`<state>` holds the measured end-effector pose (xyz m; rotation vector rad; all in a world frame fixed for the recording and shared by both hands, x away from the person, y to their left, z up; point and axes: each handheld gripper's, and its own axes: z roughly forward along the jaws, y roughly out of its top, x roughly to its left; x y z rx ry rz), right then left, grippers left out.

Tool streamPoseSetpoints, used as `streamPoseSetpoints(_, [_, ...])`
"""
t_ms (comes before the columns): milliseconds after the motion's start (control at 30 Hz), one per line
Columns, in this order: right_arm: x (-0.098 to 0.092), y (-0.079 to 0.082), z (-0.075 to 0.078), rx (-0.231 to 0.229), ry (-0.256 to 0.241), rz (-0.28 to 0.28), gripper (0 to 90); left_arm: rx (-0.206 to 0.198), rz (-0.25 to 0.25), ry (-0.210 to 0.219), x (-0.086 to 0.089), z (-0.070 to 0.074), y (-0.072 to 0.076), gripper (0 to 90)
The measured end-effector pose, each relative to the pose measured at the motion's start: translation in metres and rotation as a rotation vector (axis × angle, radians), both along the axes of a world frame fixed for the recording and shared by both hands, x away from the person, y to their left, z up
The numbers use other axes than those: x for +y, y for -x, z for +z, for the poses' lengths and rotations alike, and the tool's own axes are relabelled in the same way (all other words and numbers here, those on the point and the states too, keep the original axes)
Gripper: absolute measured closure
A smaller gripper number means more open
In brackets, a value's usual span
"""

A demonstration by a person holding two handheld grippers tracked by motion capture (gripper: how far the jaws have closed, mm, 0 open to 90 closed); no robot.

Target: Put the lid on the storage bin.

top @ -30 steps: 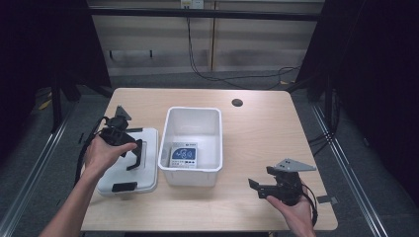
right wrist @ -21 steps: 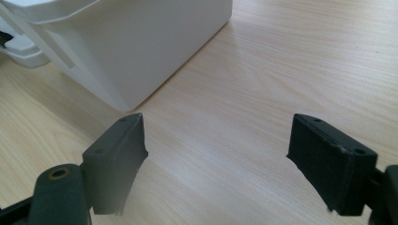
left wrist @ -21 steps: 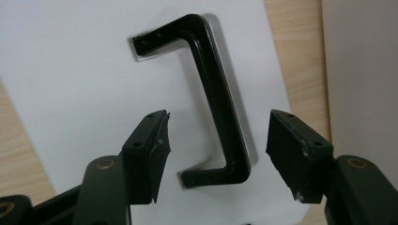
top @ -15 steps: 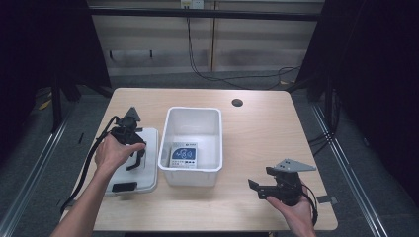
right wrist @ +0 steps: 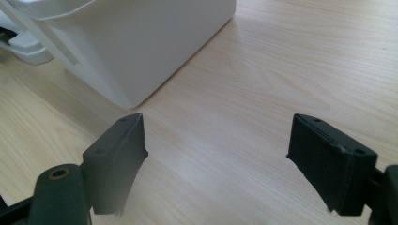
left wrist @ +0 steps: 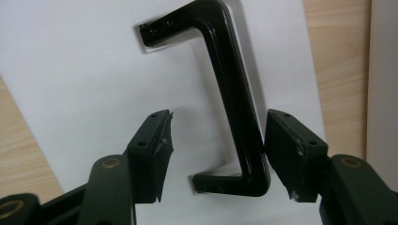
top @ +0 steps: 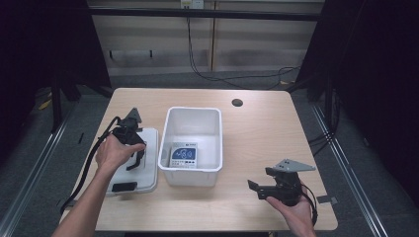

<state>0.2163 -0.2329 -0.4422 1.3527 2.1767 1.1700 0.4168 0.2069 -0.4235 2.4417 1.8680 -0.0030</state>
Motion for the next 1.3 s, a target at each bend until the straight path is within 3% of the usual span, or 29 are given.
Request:
streamPoseSetpoints(433, [0.001, 0.000, 0.000, 0.005, -0.001, 0.001, 18.8, -0.026, 0.036, 0.035, 0.023, 0.017, 0.002, 50.9])
streamPoseSetpoints(533, [0.001, 0.000, 0.000, 0.006, -0.001, 0.001, 18.8, -0.015, 0.045, 0.040, 0.028, 0.015, 0.002, 52.4])
streamPoseSetpoints(700, [0.001, -0.001, -0.001, 0.012, 0.001, 0.002, 18.7, 0.000, 0.021, 0.033, 0.025, 0.006, 0.001, 65.7])
streamPoseSetpoints(900, [0.002, -0.001, -0.001, 0.017, 0.002, 0.007, 18.7, 0.009, 0.034, 0.041, 0.025, 0.007, 0.000, 77.4])
streamPoseSetpoints(1067, [0.002, -0.001, -0.001, 0.025, 0.005, 0.010, 18.7, 0.018, 0.059, 0.027, 0.028, 0.007, -0.001, 79.5])
streamPoseSetpoints(1300, [0.002, -0.002, -0.001, 0.024, 0.004, 0.009, 18.8, 0.050, 0.063, 0.056, 0.030, 0.009, -0.001, 79.8])
